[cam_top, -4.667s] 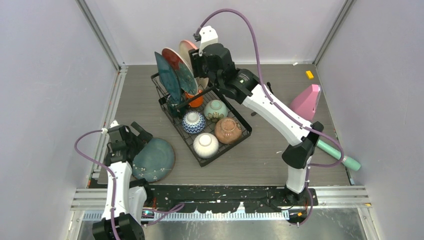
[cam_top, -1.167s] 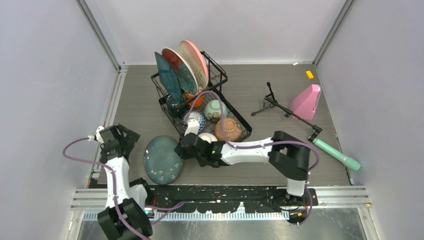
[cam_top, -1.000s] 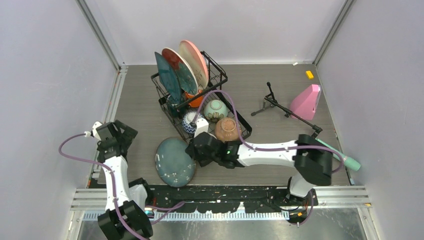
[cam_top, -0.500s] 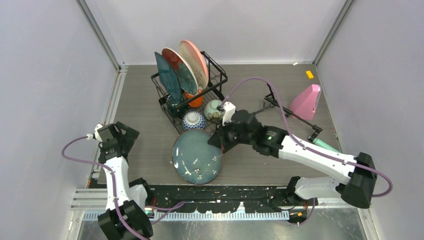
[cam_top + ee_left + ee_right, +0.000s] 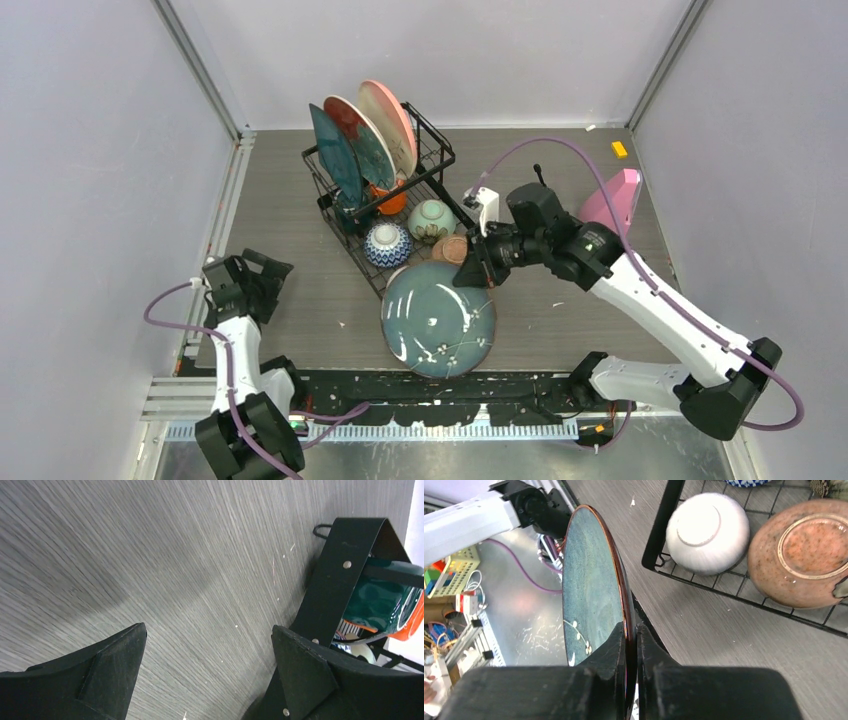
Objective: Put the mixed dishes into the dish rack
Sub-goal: Pick up the plate from the corner of the board, then insert the plate into the dish rack.
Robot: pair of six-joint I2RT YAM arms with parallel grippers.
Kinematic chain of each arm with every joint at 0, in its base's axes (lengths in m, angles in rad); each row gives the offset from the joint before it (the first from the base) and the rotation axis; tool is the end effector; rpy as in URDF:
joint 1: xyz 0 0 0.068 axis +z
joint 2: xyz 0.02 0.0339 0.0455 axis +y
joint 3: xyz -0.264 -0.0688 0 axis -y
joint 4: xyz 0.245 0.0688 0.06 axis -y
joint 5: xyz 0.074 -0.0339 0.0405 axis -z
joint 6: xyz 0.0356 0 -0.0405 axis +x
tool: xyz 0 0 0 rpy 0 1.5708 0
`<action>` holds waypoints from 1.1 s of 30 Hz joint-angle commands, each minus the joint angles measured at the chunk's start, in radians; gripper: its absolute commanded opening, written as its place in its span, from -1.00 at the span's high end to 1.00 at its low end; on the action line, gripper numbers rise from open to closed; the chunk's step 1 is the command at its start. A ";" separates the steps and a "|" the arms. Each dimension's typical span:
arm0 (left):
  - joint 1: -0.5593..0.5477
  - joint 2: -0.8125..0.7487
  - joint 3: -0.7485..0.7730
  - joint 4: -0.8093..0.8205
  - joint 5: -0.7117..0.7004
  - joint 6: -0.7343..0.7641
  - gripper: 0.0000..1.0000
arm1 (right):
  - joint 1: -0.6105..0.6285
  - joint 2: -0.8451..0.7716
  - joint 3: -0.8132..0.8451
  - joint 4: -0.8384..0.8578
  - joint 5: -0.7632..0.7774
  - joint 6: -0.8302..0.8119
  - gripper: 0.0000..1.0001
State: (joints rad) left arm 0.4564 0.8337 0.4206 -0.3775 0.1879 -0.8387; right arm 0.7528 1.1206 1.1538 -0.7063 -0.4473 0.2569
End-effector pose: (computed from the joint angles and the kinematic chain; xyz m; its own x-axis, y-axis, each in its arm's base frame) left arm 0.1535 0.0679 0.1881 -0.1922 -0.9084 -0.3714 -0.6851 0.3952 -0.6119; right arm 0.1580 0.1691 0.3532 -0.6594 -0.3038 -0.6877 -0.7193 0.5211 0.4595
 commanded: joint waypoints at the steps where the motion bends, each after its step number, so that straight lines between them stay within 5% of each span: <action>1: -0.004 -0.009 -0.013 0.074 0.117 -0.010 -0.99 | -0.053 0.004 0.185 -0.093 -0.228 -0.112 0.99; 9: -0.017 -0.035 -0.025 0.117 0.185 0.003 -0.99 | -0.170 -0.006 0.316 -0.187 -0.028 -0.165 0.99; 15: -0.020 -0.031 -0.063 0.156 0.186 -0.025 -0.99 | -0.187 -0.014 0.427 -0.191 0.516 -0.144 0.99; 19: -0.021 -0.034 -0.068 0.164 0.186 -0.013 -0.99 | -0.189 0.005 0.563 -0.134 0.696 -0.120 0.99; 26: -0.029 -0.037 -0.059 0.176 0.217 0.029 -0.99 | -0.189 0.164 0.795 -0.053 0.831 -0.142 0.99; 33: -0.032 -0.004 -0.083 0.249 0.280 0.060 -0.99 | -0.190 0.364 0.958 0.094 0.804 -0.132 0.99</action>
State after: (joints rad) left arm 0.4309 0.8173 0.3519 -0.2180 0.4149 -0.8181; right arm 0.5613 1.3819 1.9503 -0.8360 0.3454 0.1009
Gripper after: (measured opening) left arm 0.994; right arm 0.108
